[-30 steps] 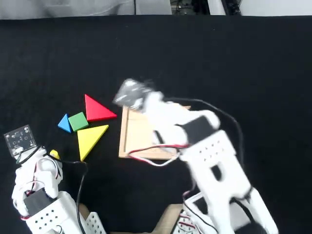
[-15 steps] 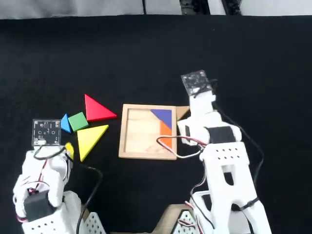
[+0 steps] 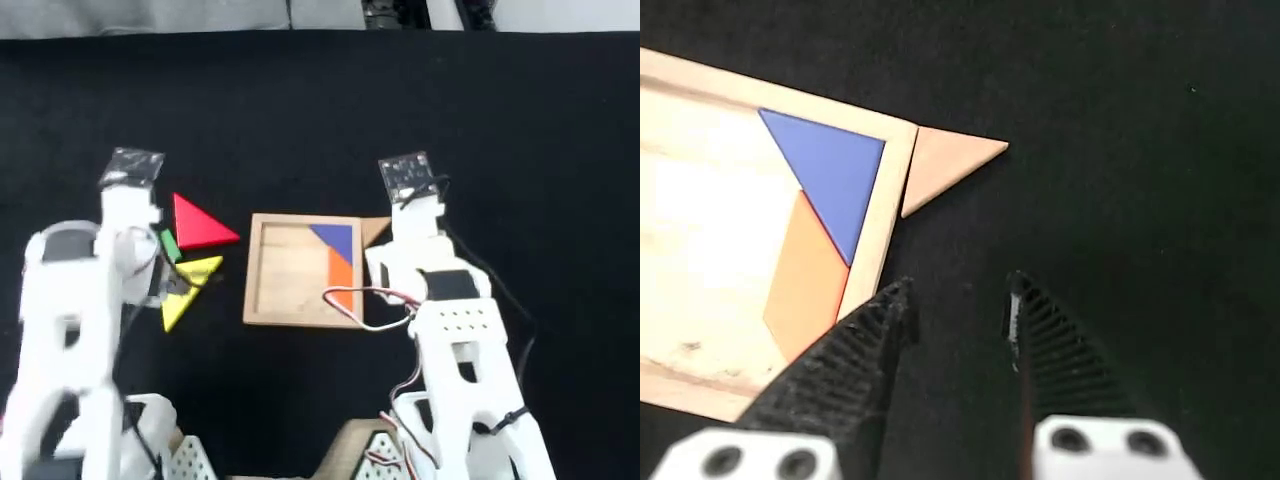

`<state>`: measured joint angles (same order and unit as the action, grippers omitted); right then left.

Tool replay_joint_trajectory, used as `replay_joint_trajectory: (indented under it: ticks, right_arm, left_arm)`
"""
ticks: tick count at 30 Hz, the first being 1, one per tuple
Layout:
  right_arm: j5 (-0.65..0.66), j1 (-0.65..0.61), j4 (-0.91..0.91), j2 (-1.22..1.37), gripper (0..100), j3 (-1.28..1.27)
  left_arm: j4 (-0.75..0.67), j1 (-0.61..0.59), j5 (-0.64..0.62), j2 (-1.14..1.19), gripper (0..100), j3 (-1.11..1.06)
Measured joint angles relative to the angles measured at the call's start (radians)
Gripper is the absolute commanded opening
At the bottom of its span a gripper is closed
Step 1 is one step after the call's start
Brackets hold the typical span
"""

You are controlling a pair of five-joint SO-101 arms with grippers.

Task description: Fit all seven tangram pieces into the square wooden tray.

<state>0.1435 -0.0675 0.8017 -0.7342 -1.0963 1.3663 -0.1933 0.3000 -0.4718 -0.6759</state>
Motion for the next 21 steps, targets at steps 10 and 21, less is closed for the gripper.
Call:
replay_joint_trajectory:
  ticks: [10, 21]
  right_arm:
    - [0.0, 0.0, -0.003, 0.0, 15.5, -0.006]
    - [0.0, 0.002, -0.003, 0.0, 15.5, -0.006]
  left_arm:
    - [-0.12, -0.02, 0.313, 0.42, 25, 0.112]
    - [-0.281, -0.043, 0.302, 0.439, 36, 0.081]
